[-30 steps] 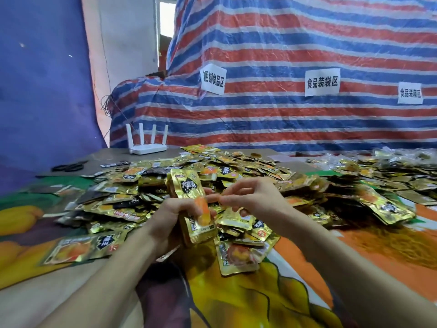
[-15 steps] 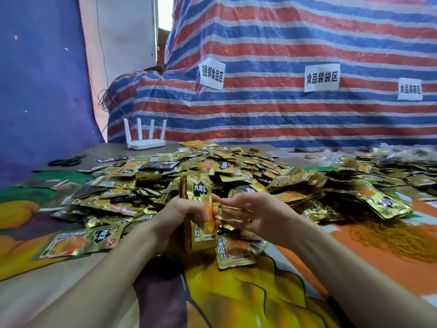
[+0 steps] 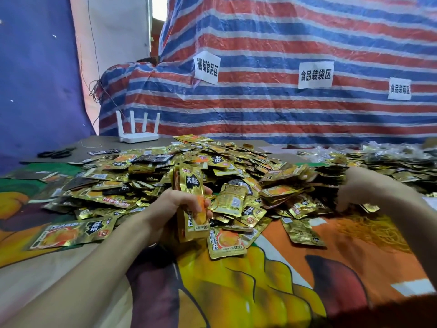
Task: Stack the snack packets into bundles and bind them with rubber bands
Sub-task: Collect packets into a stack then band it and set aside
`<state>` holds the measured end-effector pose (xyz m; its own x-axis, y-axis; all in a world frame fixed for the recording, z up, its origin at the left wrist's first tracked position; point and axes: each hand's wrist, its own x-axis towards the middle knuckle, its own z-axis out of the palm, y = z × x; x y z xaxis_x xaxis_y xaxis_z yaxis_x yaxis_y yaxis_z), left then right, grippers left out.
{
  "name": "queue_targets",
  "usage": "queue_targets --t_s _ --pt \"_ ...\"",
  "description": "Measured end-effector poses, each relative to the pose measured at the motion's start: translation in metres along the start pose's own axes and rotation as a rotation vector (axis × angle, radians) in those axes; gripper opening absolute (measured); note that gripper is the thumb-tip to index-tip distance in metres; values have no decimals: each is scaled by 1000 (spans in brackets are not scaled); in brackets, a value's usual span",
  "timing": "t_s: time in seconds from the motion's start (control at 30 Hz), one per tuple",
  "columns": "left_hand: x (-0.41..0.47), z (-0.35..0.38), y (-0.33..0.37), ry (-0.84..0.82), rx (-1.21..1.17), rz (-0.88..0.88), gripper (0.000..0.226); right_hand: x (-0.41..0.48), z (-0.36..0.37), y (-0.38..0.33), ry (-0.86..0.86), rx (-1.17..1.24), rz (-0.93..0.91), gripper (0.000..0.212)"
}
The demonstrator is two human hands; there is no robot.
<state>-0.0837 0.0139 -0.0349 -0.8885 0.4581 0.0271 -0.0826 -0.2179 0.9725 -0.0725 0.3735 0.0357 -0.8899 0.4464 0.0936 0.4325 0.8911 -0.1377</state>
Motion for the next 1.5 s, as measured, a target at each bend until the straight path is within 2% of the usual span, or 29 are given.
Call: queue_targets --t_s 0.07,0.1,0.17,0.2,0.23,0.3,0.33,0.37,0.43,0.47,0.57,0.67,0.73,0.8,0.9,1.0,1.03,1.1,1.2,1.3,1.4,1.5 --pt "0 0 0 -8 -8 6 62 1 -3 8 49 -87 52 25" --pt "0 0 0 -11 -11 10 62 -1 -1 5 139 -104 21 18" --pt "0 1 0 -9 -14 18 62 -8 5 -13 333 -25 -198 9" --pt "0 2 0 -7 -13 20 62 -16 10 -28 335 113 -366 12" --pt "0 2 -1 -2 -10 19 62 -27 14 -48 228 292 -531 21" --pt "-1 1 -1 16 -2 13 62 -52 22 -88 -155 553 -726 53" --pt "-1 0 -1 31 -2 12 63 -58 29 -104 -266 589 -763 57" --pt "-1 -1 -1 45 -6 14 63 -61 37 -118 -300 602 -791 51" --pt "-1 -3 -1 66 -15 26 65 -60 49 -136 -248 634 -819 25" --pt "-1 -4 0 70 -18 33 65 -59 54 -142 -228 669 -823 19" --pt "-1 -2 1 72 -12 40 64 -57 63 -150 -242 758 -817 22" --pt "-1 -2 2 76 -8 30 63 -58 70 -153 -243 830 -851 11" --pt "0 -4 2 76 -41 21 62 -58 74 -153 -223 992 -828 9" --pt "0 -6 4 64 -99 16 59 -61 76 -152 -376 1325 -751 18" --pt "0 -5 5 9 -188 7 56 -66 74 -148 -823 1837 -647 20" --pt "3 -5 5 -38 -262 25 59 -68 71 -147 -941 2082 -621 14" --pt "4 -5 5 -58 -279 28 59 -69 71 -148 -950 2111 -604 17" --pt "4 -4 4 -97 -281 12 54 -70 73 -149 -932 2030 -607 36" --pt "4 -3 4 -59 -199 -28 38 -70 77 -151 -801 1821 -611 40" --pt "7 0 4 96 -160 6 35 -71 77 -150 -742 1745 -601 53" --pt "11 3 1 346 -135 65 39 -76 78 -152 -675 1644 -584 62" --pt "13 1 1 534 -194 149 21 -80 79 -156 -637 1568 -570 67"
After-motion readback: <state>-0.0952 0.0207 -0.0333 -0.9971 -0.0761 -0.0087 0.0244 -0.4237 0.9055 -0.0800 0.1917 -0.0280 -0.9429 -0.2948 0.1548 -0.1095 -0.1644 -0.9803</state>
